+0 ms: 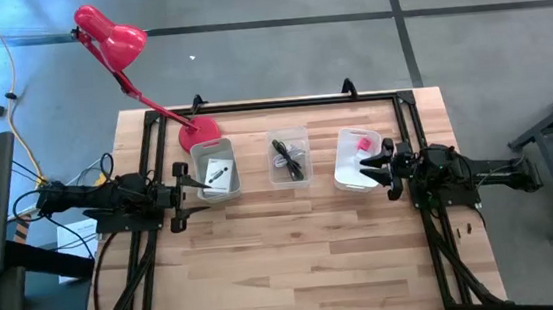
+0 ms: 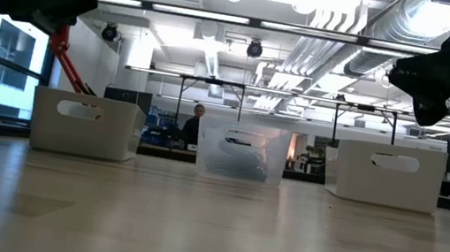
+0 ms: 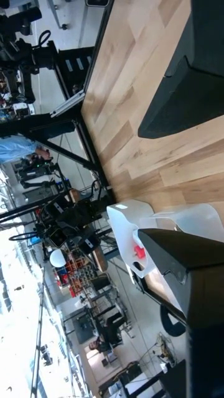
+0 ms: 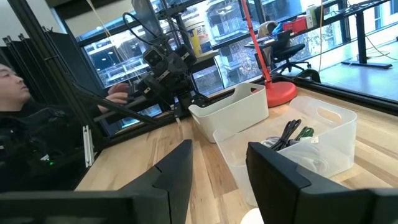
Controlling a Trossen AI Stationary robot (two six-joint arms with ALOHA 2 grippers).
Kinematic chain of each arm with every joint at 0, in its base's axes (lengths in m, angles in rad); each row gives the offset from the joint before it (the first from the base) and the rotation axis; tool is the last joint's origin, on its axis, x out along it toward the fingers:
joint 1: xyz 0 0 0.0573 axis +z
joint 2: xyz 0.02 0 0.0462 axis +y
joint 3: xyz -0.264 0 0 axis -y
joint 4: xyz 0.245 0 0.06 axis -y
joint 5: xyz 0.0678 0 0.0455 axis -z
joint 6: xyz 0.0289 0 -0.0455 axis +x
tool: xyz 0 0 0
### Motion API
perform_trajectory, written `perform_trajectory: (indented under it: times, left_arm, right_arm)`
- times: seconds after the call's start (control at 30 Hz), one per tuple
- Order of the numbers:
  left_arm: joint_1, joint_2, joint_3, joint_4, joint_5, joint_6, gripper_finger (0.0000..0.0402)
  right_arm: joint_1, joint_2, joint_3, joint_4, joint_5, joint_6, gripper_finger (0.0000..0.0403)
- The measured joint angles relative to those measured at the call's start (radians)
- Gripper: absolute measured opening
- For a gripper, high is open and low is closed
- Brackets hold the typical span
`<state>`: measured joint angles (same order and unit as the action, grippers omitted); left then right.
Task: Pick and place items into bin
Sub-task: Return to Home Position
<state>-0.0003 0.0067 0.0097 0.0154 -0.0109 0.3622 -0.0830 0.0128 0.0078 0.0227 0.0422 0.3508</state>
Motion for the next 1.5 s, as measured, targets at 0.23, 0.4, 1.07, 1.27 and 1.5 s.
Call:
perform_trajectory:
  times: [0.23,0.4,1.07,1.27,1.5]
  left_arm:
    - [0.0,0.018,0.0,-0.001,0.0,0.0,0.0237]
    - [0.0,0.019,0.0,-0.001,0.0,0.0,0.0237]
    - [0.0,0.018,0.0,-0.001,0.0,0.0,0.0237]
    - [0.0,0.018,0.0,0.0,0.0,0.0,0.0237]
    - [0.0,0.018,0.0,0.0,0.0,0.0,0.0237]
  right_arm:
    - [0.0,0.0,0.0,0.0,0.0,0.0,0.0142]
    - [0.0,0.0,0.0,0.0,0.0,0.0,0.0142]
    - [0.0,0.0,0.0,0.0,0.0,0.0,0.0142]
    - [0.0,0.0,0.0,0.0,0.0,0.0,0.0142]
    - [0.0,0.0,0.0,0.0,0.0,0.0,0.0142]
